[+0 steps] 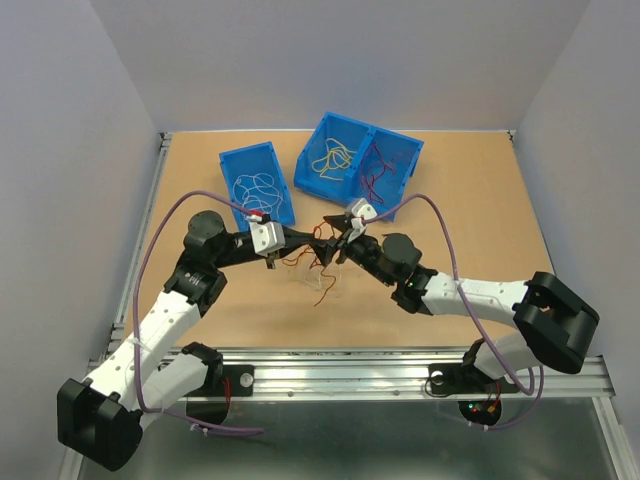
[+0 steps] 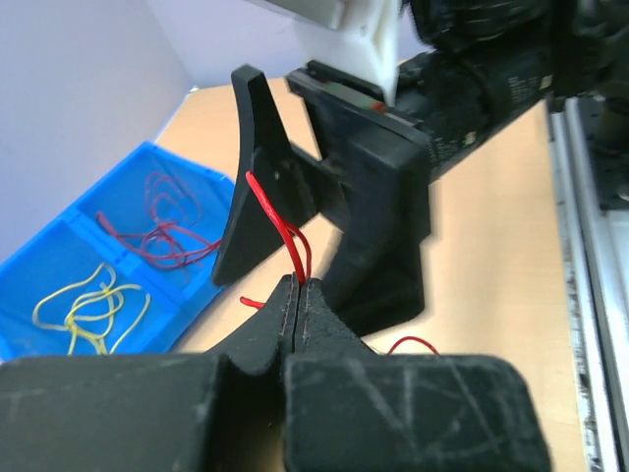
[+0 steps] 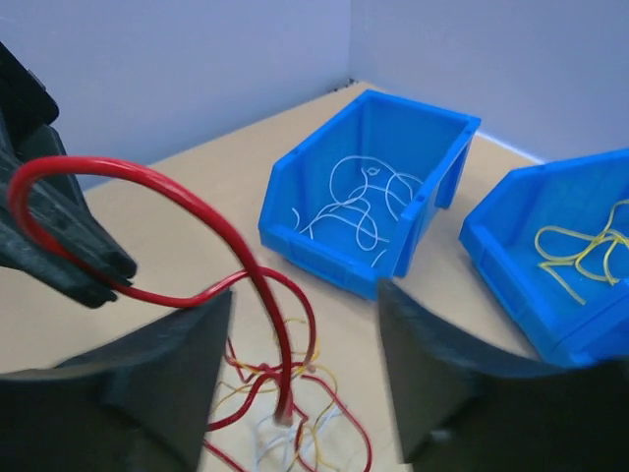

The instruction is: Untangle the cables

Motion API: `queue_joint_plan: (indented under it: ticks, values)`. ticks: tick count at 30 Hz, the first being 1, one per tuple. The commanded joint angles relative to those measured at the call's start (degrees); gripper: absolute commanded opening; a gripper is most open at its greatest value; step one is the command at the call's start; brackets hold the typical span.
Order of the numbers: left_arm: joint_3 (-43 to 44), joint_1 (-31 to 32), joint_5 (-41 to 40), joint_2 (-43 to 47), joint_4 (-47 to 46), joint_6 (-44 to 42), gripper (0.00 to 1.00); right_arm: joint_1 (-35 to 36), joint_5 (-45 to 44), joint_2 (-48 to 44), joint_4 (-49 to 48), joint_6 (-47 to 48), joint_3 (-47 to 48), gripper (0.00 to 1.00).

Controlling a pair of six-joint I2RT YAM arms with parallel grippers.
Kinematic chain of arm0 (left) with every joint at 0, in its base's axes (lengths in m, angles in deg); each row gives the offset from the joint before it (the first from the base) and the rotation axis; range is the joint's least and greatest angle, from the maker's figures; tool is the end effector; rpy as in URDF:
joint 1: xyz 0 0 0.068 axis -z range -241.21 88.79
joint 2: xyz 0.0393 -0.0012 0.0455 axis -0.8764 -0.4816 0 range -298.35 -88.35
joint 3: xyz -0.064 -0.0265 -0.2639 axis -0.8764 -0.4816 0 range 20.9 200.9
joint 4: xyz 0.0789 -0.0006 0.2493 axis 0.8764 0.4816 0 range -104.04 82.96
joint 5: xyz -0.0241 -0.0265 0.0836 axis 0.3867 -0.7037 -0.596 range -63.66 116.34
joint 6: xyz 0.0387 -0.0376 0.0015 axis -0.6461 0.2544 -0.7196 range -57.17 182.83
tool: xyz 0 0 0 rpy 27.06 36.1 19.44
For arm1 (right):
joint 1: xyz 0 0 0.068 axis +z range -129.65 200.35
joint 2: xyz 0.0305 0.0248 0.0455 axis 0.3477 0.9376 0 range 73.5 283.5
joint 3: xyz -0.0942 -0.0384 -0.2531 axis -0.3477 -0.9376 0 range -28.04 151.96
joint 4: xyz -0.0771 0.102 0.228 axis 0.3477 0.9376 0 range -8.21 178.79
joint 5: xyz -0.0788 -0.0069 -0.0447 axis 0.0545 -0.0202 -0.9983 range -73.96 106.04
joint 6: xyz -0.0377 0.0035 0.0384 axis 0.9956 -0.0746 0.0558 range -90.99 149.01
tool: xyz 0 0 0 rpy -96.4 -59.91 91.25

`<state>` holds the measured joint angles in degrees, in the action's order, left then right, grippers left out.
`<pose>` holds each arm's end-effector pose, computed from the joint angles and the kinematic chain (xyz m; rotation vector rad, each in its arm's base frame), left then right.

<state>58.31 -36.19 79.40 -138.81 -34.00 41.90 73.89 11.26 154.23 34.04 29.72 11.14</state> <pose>0.1682 -0.1100 0.3317 1.2212 0.9414 -0.7242 0.1862 0.2471 0.2683 -0.6215 1.3658 0.6874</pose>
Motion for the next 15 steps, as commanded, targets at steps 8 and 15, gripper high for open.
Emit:
queue_joint_plan:
  ticks: [8, 15]
  values:
    - [1.36, -0.23, 1.20, 4.92, -2.96, 2.91, 0.42, -0.19, 3.11, -1.10, -12.99, 0.26, -3.76, 0.00]
    - [-11.65, -0.41, -15.85, 14.24, -19.92, 7.04, 0.82, -0.19, 2.93, -5.40, -12.99, -2.45, -4.90, 0.00]
